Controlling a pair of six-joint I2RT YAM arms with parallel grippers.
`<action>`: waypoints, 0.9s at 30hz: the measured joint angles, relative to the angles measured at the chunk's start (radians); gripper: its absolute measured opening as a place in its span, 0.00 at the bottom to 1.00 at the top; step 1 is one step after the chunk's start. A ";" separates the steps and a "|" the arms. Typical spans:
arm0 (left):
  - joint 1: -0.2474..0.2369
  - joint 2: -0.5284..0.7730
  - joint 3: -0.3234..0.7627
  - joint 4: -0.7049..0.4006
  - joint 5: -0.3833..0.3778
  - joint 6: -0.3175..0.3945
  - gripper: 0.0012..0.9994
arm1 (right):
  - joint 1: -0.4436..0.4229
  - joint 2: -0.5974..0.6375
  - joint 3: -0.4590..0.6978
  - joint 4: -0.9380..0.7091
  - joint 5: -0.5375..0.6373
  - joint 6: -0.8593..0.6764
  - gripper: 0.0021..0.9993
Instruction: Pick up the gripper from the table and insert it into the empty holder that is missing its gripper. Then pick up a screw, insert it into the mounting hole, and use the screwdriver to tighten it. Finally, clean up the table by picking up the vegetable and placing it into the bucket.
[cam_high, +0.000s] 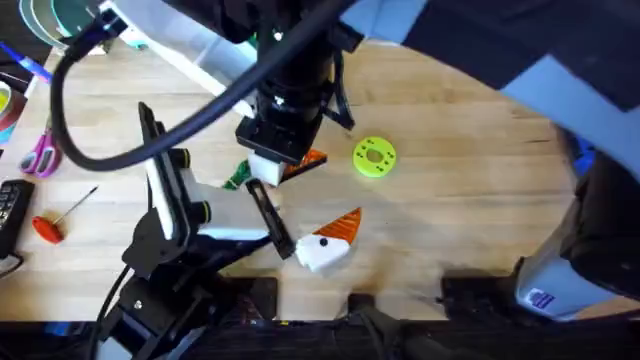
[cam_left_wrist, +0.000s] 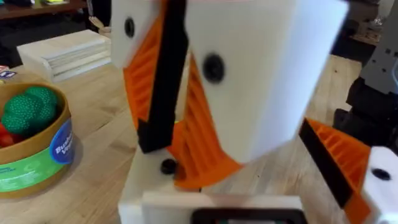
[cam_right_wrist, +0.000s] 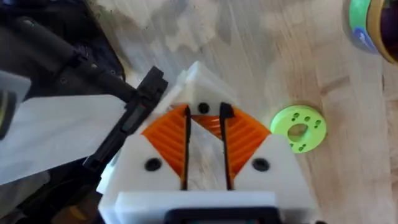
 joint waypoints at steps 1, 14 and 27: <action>0.000 0.000 0.000 0.000 0.000 0.000 0.99 | 0.000 0.000 0.000 -0.002 -0.001 0.000 0.35; 0.000 0.000 0.000 0.000 0.001 0.000 0.99 | -0.037 0.018 0.146 -0.100 0.009 0.003 0.98; 0.000 0.000 0.000 0.000 0.001 0.000 0.99 | -0.225 -0.060 0.256 -0.167 0.010 -0.009 0.99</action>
